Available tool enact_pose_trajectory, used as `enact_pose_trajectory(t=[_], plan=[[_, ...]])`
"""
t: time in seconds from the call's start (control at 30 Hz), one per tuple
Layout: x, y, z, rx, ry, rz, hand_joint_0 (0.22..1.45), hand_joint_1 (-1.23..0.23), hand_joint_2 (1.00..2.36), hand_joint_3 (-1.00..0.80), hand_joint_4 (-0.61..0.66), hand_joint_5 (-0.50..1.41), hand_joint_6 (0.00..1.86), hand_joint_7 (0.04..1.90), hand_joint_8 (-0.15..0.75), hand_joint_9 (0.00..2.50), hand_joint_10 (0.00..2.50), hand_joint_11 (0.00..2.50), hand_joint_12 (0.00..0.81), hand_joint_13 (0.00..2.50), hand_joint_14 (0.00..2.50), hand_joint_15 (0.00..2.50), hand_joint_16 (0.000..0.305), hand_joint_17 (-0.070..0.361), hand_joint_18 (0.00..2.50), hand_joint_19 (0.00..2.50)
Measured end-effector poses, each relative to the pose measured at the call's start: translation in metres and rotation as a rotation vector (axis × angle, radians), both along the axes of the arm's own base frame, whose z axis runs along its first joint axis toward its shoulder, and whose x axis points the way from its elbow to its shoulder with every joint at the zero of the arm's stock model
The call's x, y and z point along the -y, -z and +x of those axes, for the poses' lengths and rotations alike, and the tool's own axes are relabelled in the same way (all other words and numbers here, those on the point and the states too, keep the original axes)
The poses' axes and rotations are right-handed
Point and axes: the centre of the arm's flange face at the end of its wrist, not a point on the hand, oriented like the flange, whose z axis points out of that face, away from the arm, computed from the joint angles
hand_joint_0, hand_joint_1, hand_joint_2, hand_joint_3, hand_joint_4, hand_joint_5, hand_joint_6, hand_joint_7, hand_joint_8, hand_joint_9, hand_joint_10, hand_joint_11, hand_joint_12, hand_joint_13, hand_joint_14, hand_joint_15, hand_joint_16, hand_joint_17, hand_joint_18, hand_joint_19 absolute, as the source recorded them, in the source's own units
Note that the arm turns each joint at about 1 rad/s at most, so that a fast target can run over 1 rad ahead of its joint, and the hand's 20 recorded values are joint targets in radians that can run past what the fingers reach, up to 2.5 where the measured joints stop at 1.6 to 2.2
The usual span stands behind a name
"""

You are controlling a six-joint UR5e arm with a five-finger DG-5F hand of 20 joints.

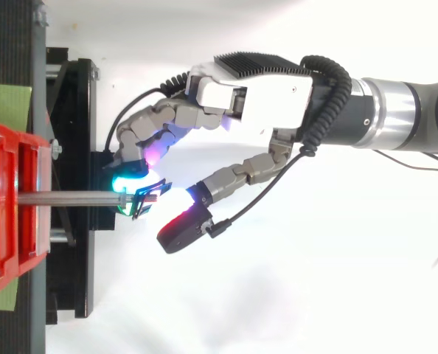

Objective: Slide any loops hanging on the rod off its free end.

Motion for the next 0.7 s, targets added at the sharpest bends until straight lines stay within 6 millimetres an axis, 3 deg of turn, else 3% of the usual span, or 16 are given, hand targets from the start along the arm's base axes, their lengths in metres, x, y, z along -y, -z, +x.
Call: enact_pose_trajectory(t=[0.43,0.7], plan=[[0.001,-0.028,-0.011,-0.095,-0.005,-0.009,0.61,-0.73,1.02,-0.12,0.03,-0.18,0.9,1.3,0.275,0.88,0.01,0.38,0.344,0.71,0.01,0.17,0.045,0.102,0.63,0.31],[0.003,-0.044,-0.022,-0.178,-0.002,-0.015,0.64,-0.78,1.02,-0.25,0.06,-0.19,0.91,1.23,0.271,0.85,0.01,0.39,0.345,0.71,0.01,0.15,0.046,0.102,0.63,0.29]])
